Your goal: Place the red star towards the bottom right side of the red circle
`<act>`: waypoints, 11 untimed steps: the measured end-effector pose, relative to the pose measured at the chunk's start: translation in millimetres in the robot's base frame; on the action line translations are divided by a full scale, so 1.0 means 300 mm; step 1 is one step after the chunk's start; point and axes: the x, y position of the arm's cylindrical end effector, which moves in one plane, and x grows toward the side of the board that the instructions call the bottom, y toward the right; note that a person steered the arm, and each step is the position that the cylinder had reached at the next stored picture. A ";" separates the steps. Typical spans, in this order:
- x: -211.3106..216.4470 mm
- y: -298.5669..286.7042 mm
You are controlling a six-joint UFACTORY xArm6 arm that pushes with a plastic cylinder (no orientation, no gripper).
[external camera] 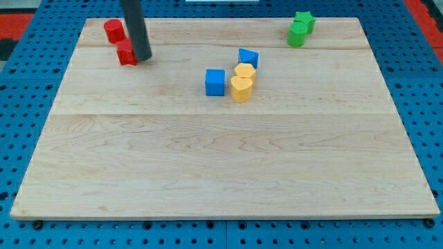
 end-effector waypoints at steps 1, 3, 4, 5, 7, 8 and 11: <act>0.083 -0.040; -0.006 -0.165; -0.040 -0.188; -0.012 -0.201; 0.055 -0.071; 0.018 -0.083; -0.078 -0.129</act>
